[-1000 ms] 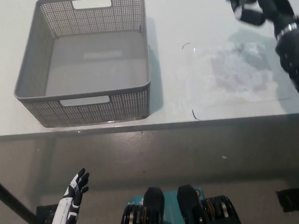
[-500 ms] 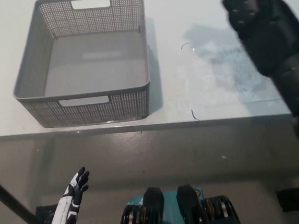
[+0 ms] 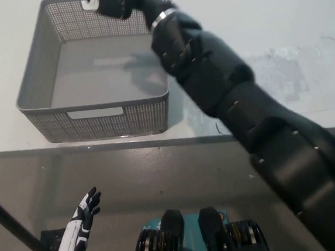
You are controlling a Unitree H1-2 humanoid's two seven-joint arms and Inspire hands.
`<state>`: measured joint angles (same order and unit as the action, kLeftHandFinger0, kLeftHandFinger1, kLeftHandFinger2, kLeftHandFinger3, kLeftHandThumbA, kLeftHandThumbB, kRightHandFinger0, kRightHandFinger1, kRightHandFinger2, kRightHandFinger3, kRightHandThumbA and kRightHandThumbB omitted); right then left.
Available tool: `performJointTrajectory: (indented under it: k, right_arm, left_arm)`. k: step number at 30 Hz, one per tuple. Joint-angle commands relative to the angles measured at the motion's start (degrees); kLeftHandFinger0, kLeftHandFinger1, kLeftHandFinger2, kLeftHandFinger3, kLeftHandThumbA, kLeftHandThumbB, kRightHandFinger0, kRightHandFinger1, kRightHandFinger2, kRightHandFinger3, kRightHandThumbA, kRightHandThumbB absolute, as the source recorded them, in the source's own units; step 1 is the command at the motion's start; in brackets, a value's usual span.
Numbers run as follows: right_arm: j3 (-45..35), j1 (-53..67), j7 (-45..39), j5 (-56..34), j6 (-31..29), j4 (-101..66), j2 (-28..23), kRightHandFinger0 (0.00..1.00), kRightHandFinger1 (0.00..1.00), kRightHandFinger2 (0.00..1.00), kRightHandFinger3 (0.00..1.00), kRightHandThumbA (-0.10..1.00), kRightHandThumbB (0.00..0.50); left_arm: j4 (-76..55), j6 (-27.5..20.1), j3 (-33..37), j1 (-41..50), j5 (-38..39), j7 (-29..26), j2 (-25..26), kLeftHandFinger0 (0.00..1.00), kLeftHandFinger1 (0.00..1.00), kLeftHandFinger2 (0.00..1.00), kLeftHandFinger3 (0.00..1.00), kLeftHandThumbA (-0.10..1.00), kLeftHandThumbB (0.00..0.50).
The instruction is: Use the right hand to pick up a webcam and put it into a container on the left side
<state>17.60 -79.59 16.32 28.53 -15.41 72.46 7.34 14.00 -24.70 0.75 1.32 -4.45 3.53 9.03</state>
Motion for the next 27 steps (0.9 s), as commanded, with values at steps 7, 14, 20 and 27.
performJointTrajectory:
  k: [7,14,20,27]
  right_arm:
    - [2.4,-4.1,3.8,0.3,-0.1,4.6,4.0,0.02,0.38,0.75,0.8,-0.1,0.185]
    - [3.7,-0.9,3.4,0.1,0.8,6.5,4.3,0.0,0.37,0.73,0.75,-0.1,0.186]
    - [4.5,0.5,2.4,0.4,1.6,7.1,4.3,0.0,0.39,0.77,0.82,-0.1,0.167]
    - [5.8,1.7,2.3,0.5,2.1,7.4,4.1,0.0,0.38,0.79,0.88,-0.1,0.16]
  left_arm:
    - [-2.3,-0.1,0.5,-0.8,-0.1,0.7,0.7,1.0,1.0,1.0,1.0,1.0,0.221]
    - [-1.7,-0.6,0.7,-1.6,-0.3,0.7,0.8,1.0,1.0,1.0,1.0,1.0,0.22]
    - [-2.4,0.3,0.8,-1.9,-0.1,1.0,0.9,1.0,1.0,1.0,1.0,1.0,0.232]
    - [-2.1,0.3,1.0,-2.6,-0.6,1.3,1.2,1.0,1.0,1.0,1.0,1.0,0.233]
